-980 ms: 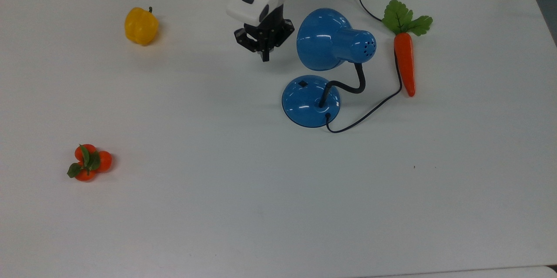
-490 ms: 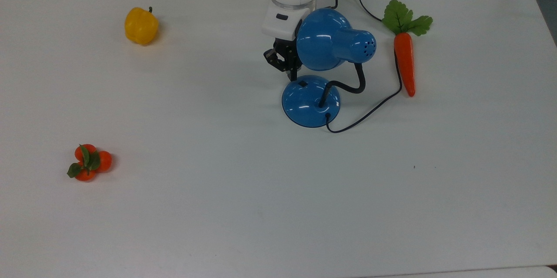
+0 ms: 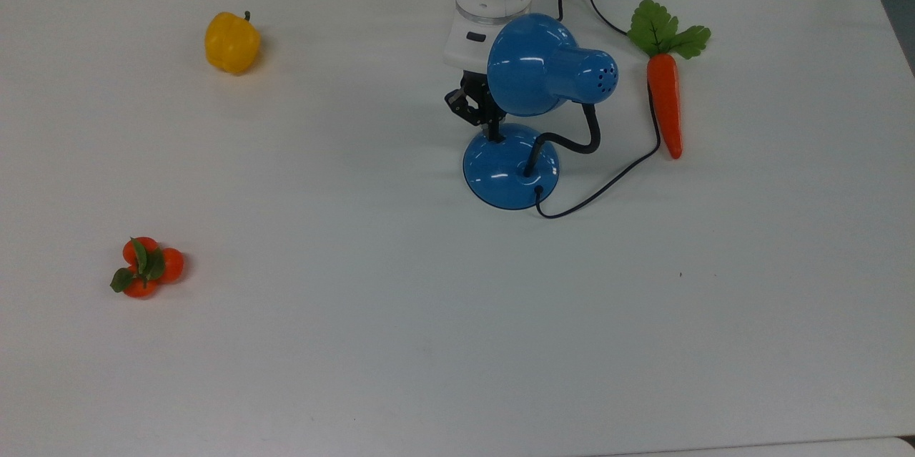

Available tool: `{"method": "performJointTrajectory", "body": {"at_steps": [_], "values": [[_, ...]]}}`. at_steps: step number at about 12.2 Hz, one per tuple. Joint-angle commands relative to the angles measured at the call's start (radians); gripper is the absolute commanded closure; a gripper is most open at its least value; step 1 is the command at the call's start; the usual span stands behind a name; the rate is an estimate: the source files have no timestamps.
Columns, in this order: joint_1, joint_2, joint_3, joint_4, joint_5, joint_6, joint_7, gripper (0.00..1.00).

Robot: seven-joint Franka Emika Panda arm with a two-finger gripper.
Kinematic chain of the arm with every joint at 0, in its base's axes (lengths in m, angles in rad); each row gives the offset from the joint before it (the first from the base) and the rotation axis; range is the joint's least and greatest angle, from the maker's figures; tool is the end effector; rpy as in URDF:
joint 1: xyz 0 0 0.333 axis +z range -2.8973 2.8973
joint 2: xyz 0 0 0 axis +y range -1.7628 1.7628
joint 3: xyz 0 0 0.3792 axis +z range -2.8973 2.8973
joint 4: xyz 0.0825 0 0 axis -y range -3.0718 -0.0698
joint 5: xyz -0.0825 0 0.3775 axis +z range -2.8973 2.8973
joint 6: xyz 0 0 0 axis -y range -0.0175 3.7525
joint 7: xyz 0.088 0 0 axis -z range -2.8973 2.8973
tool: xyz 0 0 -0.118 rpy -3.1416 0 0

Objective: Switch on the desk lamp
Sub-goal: 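Press down on the lamp base switch with the gripper fingers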

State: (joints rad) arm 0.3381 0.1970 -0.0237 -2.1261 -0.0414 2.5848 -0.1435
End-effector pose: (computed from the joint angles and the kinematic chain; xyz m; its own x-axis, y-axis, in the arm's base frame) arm 0.5728 0.1874 0.3998 0.8493 0.4647 0.2504 0.4625 -0.8838 0.0714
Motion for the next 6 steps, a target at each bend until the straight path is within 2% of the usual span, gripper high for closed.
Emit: {"method": "performJointTrajectory", "body": {"at_steps": [1,6], "values": [[0.002,0.01,0.011,-0.002,0.006,0.028,-0.018,1.0],[0.002,0.032,0.014,0.001,0.005,0.061,-0.011,1.0]]}}
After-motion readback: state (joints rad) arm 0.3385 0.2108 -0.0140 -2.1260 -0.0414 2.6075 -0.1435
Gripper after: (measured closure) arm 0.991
